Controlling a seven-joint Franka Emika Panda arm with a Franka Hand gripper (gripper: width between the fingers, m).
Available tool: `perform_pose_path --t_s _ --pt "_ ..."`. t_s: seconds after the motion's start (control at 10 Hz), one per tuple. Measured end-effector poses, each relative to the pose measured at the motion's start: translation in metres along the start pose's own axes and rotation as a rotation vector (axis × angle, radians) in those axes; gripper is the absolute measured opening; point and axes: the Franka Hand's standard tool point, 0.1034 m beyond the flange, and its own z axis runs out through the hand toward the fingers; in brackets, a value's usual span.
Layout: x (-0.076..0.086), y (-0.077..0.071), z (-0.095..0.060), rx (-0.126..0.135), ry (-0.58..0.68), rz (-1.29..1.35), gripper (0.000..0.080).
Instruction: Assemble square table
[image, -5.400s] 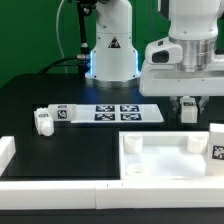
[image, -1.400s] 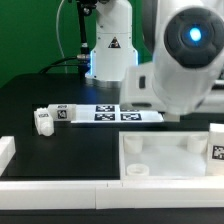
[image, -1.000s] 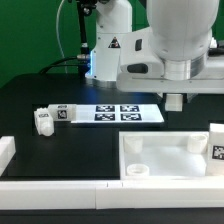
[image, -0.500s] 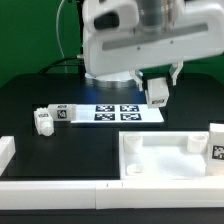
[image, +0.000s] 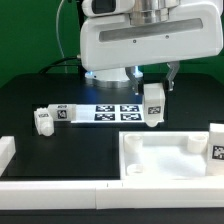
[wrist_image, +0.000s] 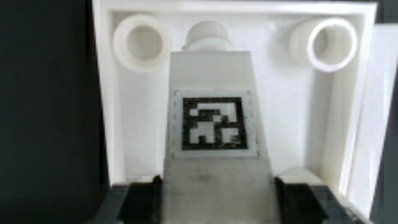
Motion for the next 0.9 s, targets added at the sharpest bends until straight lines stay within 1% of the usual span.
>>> perform_pose_path --t_s 0.1,0.2,0.3,0.4,0.5,0.6,0.7,0.8,0.9 --pt "0.019 0.004 -0.01 -0.018 0.086 -0.026 0.0284" --pt "0.032 0.009 -0.021 -0.031 0.16 -0.059 0.0284" --pt "0.037 0.014 -0.024 -0.055 0.237 -0.058 0.0284" --pt "0.036 0.02 -0.023 -0.085 0.315 -0.062 0.0284" --pt "0.034 0.024 -0.023 -0.109 0.365 -0.066 0.0284" --pt "0.033 0.026 -0.021 -0.113 0.369 -0.067 0.0284" --pt "0.038 0.027 -0.017 -0.113 0.361 -0.066 0.0284" --pt "0.051 0.034 -0.015 -0.125 0.375 -0.089 0.0284" --pt "0.062 0.037 -0.018 -0.133 0.415 -0.079 0.0284"
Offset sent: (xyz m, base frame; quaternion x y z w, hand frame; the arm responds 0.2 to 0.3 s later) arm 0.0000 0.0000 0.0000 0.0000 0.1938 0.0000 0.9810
